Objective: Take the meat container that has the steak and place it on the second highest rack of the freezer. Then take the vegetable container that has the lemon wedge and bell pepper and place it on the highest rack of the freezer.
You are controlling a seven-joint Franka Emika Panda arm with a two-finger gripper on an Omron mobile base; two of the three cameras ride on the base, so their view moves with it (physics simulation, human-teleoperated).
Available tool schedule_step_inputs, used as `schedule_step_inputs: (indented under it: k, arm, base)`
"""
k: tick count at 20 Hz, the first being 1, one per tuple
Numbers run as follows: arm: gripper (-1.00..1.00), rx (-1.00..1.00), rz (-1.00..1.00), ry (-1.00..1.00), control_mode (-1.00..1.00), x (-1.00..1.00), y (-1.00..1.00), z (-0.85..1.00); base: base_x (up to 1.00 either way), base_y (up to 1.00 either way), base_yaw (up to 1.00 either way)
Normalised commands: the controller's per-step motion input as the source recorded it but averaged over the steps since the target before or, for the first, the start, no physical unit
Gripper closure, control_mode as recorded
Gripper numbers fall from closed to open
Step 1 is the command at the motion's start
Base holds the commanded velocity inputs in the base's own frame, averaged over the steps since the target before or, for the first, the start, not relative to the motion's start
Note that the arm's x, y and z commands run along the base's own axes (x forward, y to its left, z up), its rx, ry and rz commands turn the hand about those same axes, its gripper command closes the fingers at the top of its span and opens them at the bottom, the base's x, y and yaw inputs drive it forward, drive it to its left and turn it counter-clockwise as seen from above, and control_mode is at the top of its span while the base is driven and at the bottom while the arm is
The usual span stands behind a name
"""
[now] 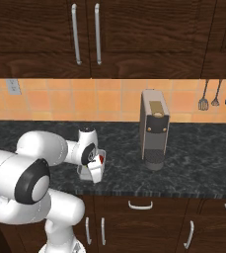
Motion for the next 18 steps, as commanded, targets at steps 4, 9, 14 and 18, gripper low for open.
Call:
schedule_step_inputs:
  k: [4,9,14,18]
  arm:
    - [1.0,0.0,0.0,0.0,-1.0,0.0,0.0,0.0]
    - [1.0,0.0,0.0,0.0,-1.0,0.0,0.0,0.0]
    - [1.0,0.01,-0.01,0.0,-1.0,-0.04,0.0,0.11]
    - [1.0,0.04,-0.1,0.0,-1.0,-0.33,-0.14,0.56]
  base:
    - [0.0,0.0,0.0]
    - [0.0,0.0,0.0]
    - [0.0,0.0,0.0]
    - [0.0,0.0,0.0]
